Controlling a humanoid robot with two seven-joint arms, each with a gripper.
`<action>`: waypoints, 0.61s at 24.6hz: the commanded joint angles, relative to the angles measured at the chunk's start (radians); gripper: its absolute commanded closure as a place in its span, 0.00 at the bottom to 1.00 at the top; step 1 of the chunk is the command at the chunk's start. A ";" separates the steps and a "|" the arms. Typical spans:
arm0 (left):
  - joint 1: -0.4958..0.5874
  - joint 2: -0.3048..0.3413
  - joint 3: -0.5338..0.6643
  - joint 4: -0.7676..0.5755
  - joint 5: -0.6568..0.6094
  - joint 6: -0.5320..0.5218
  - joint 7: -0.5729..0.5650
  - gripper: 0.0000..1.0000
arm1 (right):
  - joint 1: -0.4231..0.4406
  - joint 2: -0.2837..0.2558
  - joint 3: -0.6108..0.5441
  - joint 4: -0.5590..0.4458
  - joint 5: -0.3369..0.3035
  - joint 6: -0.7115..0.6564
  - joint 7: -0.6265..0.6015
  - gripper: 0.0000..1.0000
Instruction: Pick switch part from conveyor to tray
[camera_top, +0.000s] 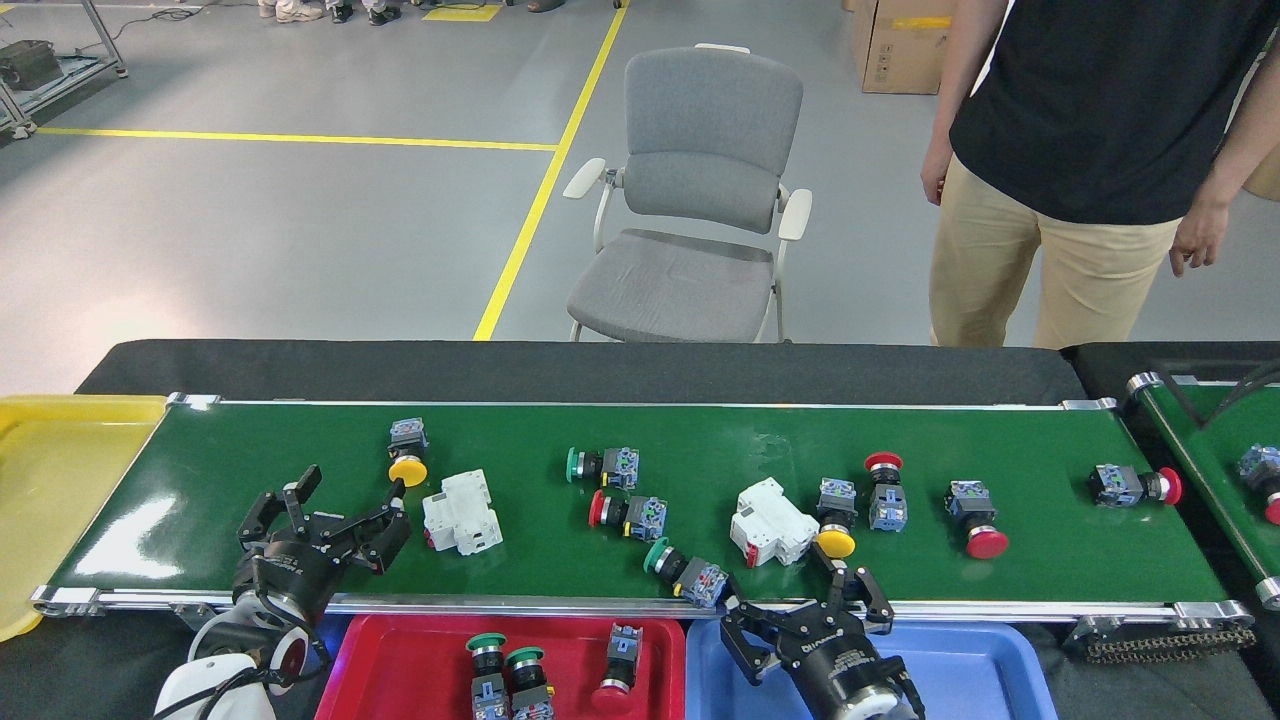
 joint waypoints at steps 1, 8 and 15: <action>-0.036 0.010 -0.010 0.016 0.000 -0.008 -0.018 0.00 | -0.047 0.019 0.015 0.033 0.002 -0.003 0.007 0.01; -0.133 0.012 -0.003 0.133 0.009 0.006 -0.119 0.01 | -0.159 0.070 0.019 0.174 0.002 -0.003 0.007 0.01; -0.216 0.023 -0.012 0.254 0.005 0.147 -0.111 0.02 | -0.279 0.136 0.027 0.312 0.001 -0.011 0.007 0.01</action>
